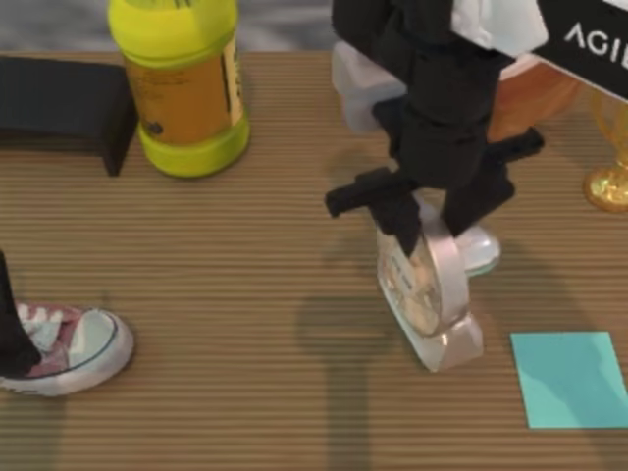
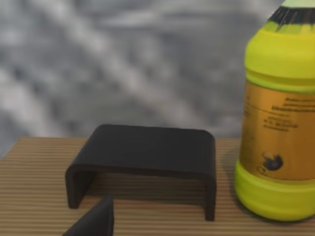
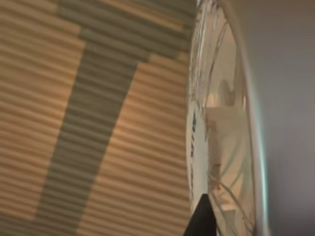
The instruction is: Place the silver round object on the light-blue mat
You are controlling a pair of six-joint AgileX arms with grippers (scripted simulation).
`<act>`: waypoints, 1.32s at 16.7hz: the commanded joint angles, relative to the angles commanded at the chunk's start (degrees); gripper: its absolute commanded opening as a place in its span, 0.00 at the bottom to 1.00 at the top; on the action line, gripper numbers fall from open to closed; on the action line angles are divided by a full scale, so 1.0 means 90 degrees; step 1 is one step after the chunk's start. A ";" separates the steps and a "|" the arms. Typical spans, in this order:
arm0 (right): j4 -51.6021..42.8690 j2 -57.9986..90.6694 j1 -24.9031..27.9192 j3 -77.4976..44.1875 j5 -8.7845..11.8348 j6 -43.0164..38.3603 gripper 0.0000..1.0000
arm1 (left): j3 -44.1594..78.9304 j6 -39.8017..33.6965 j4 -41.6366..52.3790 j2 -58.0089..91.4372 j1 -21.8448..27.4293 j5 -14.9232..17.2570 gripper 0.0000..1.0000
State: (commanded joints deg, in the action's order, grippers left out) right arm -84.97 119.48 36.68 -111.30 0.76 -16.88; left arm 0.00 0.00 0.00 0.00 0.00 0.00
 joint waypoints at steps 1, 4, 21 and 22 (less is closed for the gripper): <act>-0.0049 -0.0119 -0.0064 0.0184 0.0038 0.0328 0.00 | 0.0000 0.0000 0.0000 0.0000 0.0000 0.0000 1.00; -0.0146 -0.0618 -0.0320 0.0838 0.0151 0.1608 0.00 | 0.0000 0.0000 0.0000 0.0000 0.0000 0.0000 1.00; 0.0723 -0.3880 -0.1962 0.4247 -0.0049 0.9614 0.00 | 0.0000 0.0000 0.0000 0.0000 0.0000 0.0000 1.00; 0.0739 -0.3909 -0.1980 0.4282 -0.0059 0.9682 0.00 | 0.0000 0.0000 0.0000 0.0000 0.0000 0.0000 1.00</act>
State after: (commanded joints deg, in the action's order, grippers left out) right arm -78.31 84.29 18.86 -72.75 0.23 70.25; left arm 0.00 0.00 0.00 0.00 0.00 0.00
